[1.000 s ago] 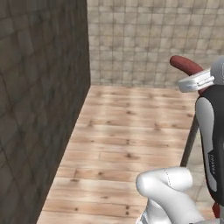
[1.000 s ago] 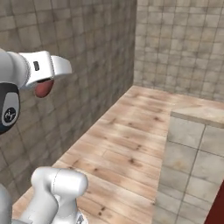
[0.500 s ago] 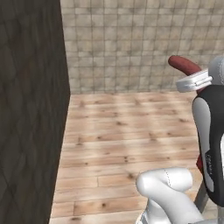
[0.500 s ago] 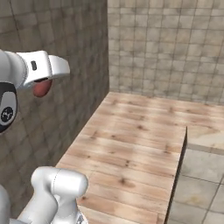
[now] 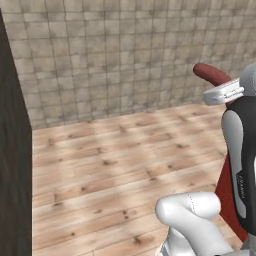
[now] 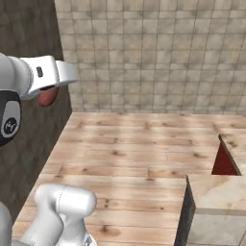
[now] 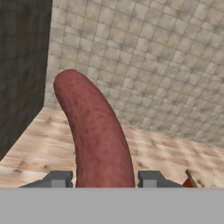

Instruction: Move the hot dog bun to the plate on the dining table and place the condiment next to that plate. Then navigate to the fridge and take the sausage and place it on the plate as well.

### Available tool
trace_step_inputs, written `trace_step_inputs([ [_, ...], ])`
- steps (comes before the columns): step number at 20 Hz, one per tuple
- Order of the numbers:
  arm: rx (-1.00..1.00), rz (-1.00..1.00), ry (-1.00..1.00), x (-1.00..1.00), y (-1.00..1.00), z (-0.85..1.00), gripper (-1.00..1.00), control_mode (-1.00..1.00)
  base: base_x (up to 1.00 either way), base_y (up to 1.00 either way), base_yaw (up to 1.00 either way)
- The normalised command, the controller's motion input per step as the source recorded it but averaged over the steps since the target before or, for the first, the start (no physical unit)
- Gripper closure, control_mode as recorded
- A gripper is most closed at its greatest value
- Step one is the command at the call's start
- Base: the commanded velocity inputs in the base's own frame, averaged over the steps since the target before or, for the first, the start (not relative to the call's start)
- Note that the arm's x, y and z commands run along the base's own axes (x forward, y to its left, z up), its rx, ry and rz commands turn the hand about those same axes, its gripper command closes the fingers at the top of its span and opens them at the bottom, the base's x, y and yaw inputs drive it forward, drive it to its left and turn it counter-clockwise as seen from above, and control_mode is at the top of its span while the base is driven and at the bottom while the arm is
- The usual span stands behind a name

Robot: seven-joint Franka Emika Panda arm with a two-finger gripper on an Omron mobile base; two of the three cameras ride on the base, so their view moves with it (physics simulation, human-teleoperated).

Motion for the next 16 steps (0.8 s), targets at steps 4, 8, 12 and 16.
trace_step_inputs([
  [4,0.0,0.0,0.0,0.0,0.0,0.0,1.0,1.0,1.0,0.31,-0.45],
  [8,0.0,0.0,0.0,0.0,0.0,0.0,1.0,1.0,1.0,0.38,-0.44],
  [12,0.0,0.0,0.0,0.0,0.0,0.0,1.0,1.0,1.0,0.36,-0.44],
  [16,0.0,0.0,0.0,0.0,0.0,0.0,1.0,1.0,1.0,0.34,-0.44],
])
